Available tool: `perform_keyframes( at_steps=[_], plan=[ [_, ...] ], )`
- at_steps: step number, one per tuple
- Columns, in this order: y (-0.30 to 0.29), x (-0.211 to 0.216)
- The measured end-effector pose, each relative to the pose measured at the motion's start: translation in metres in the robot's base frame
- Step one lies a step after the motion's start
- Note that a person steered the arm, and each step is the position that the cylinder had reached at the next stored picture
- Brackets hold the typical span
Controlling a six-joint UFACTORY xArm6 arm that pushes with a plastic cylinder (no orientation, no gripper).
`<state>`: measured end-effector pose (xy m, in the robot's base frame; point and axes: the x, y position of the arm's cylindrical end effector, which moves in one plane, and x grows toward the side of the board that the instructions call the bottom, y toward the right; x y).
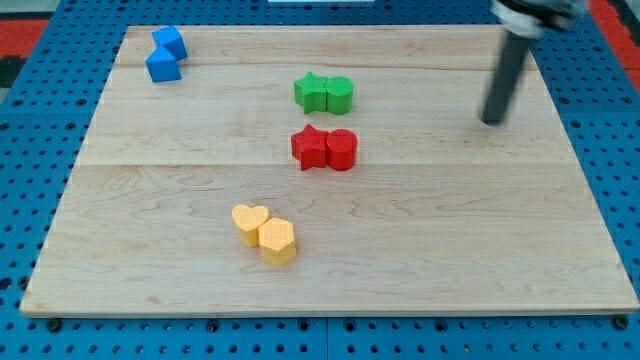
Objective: Move yellow heart below the green star
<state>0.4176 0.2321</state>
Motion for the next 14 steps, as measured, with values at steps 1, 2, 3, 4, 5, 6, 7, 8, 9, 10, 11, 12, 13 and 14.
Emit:
perform_keyframes(
  at_steps=[1, 2, 3, 4, 5, 6, 7, 8, 9, 10, 11, 12, 13, 14],
  plan=[
    [0.003, 0.089],
    [-0.046, 0.13],
    [-0.115, 0.161],
    [-0.197, 0.164],
    [-0.269, 0.163],
    [-0.318, 0.14],
    [-0.32, 0.12],
    [-0.32, 0.109],
    [-0.32, 0.085],
    [-0.327, 0.048],
    [-0.358, 0.026],
    [-0.379, 0.052],
    [-0.402, 0.068],
    [-0.406, 0.025]
  ],
)
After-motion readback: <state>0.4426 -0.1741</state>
